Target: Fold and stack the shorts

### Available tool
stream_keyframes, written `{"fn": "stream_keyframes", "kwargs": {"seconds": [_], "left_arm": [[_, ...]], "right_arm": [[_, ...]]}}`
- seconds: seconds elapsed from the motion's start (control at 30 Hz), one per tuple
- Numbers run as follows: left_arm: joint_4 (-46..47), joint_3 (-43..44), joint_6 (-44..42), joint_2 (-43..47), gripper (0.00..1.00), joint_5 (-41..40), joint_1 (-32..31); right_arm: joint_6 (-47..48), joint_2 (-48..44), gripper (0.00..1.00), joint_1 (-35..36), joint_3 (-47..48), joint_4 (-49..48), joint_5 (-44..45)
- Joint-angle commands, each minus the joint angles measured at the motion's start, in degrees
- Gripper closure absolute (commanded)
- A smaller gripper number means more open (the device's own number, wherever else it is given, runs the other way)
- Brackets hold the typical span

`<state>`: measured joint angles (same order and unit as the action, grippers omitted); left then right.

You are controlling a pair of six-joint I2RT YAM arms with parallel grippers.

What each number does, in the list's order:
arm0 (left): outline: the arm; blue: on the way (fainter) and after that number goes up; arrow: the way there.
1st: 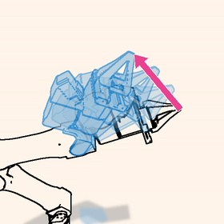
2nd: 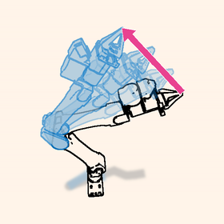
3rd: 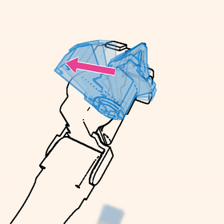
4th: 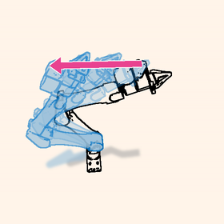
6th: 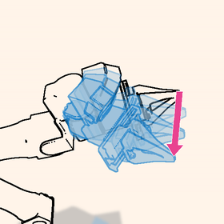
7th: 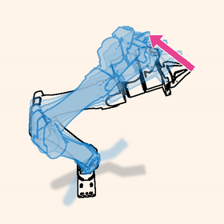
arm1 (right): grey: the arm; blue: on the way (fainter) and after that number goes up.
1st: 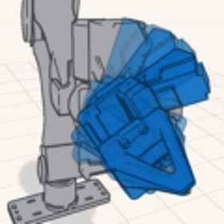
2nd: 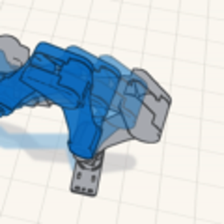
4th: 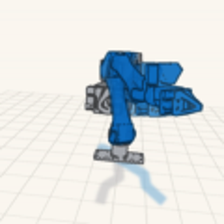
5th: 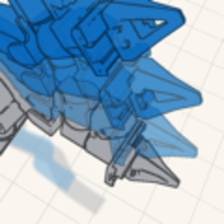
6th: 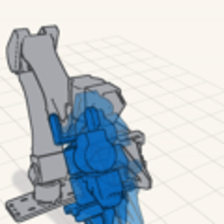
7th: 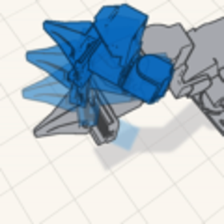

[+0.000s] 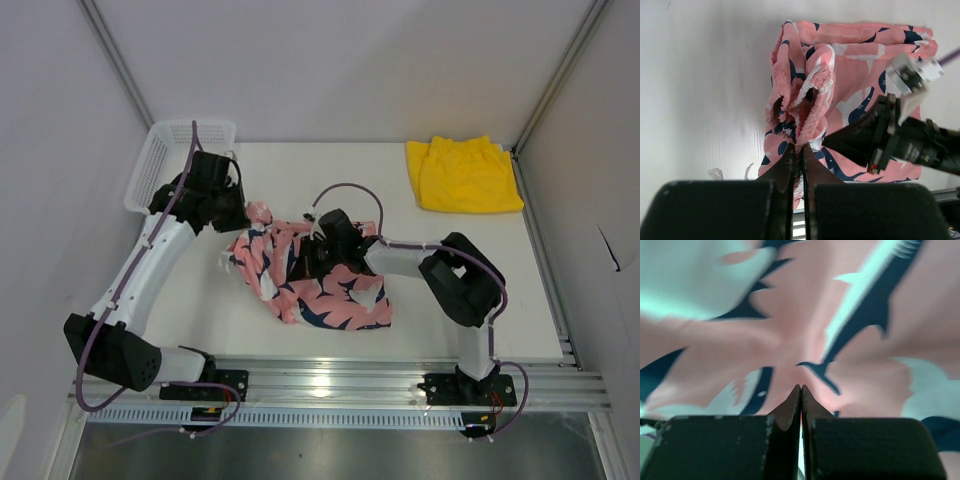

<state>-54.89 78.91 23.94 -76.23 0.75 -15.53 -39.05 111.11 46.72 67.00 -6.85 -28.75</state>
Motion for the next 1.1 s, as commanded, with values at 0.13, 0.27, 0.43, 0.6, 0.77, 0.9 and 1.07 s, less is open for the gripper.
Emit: {"fn": "stream_keyframes", "kwargs": {"seconds": [0.13, 0.27, 0.43, 0.6, 0.77, 0.9, 1.07], "left_arm": [[-0.8, 3.7, 0.9, -1.6, 1.00, -6.2, -5.2], [-1.2, 4.3, 1.7, -2.3, 1.00, -7.5, -7.5], [-2.8, 6.9, 2.9, -3.6, 1.00, -10.0, -11.8], [-4.0, 9.8, 4.4, -5.9, 1.00, -11.7, -15.4], [-5.3, 12.3, 4.7, -9.5, 1.00, -14.1, -17.0], [-6.4, 12.5, 4.4, -9.9, 1.00, -16.2, -17.0], [-7.6, 12.8, 3.2, -9.8, 1.00, -18.3, -17.0]], "right_arm": [[-6.2, 9.0, 1.00, -3.8, 2.8, -4.7, -4.9], [-7.7, 12.1, 1.00, -4.4, 4.2, -5.7, -4.8], [-9.4, 13.8, 1.00, -5.1, 4.5, -5.8, -4.4], [-11.1, 14.0, 1.00, -5.1, 4.5, -5.6, -3.8], [-13.4, 14.4, 1.00, -4.4, 4.7, -6.4, -1.9], [-16.5, 14.8, 1.00, -2.8, 4.0, -9.6, 0.8], [-20.5, 18.2, 1.00, -0.1, 6.7, -11.8, 2.3]]}}
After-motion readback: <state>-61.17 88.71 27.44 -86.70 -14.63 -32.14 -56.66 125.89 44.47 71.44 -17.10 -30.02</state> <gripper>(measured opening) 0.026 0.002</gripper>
